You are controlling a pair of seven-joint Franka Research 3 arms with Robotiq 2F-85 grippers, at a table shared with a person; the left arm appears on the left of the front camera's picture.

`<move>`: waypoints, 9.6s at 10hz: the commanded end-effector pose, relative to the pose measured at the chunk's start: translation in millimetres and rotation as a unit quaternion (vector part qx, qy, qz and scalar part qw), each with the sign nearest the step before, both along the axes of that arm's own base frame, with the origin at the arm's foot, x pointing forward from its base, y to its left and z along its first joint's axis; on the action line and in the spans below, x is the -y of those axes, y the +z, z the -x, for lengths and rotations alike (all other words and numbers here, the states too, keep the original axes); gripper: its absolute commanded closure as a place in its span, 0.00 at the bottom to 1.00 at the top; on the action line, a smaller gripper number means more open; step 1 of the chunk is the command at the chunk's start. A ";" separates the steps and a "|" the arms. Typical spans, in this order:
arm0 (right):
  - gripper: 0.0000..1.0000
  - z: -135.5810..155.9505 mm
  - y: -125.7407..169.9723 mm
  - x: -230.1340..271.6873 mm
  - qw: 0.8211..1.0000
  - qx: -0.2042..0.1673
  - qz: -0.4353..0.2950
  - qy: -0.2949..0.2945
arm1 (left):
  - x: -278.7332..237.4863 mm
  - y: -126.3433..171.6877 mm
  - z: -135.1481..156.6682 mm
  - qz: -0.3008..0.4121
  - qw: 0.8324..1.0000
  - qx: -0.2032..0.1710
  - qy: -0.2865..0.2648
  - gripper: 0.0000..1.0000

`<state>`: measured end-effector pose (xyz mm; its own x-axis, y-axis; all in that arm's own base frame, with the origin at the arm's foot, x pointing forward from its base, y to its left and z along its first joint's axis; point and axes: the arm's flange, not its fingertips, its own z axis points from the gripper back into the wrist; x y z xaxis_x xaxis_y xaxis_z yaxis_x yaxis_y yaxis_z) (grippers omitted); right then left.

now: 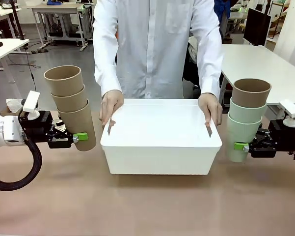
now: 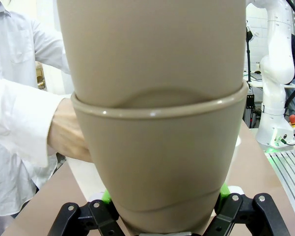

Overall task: Stack the cups and store them in the basket.
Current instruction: Place the stack of Reusable plastic cups into the Pantry Basket.

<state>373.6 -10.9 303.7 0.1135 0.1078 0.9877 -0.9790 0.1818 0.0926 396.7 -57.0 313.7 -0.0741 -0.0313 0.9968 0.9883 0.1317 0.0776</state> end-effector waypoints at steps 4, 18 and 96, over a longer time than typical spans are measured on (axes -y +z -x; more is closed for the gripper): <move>0.16 -0.7 3.2 -0.4 1.000 0.004 0.001 -0.001 | -0.1 3.3 0.8 0.002 1.000 0.006 -0.003 0.17; 0.16 -0.7 3.2 -0.4 1.000 0.004 0.001 -0.001 | -0.1 3.3 0.8 0.002 1.000 0.006 -0.003 0.17; 0.00 41.4 220.6 25.4 0.979 -0.036 0.191 -0.055 | -0.1 3.3 0.8 0.002 1.000 0.006 -0.003 0.17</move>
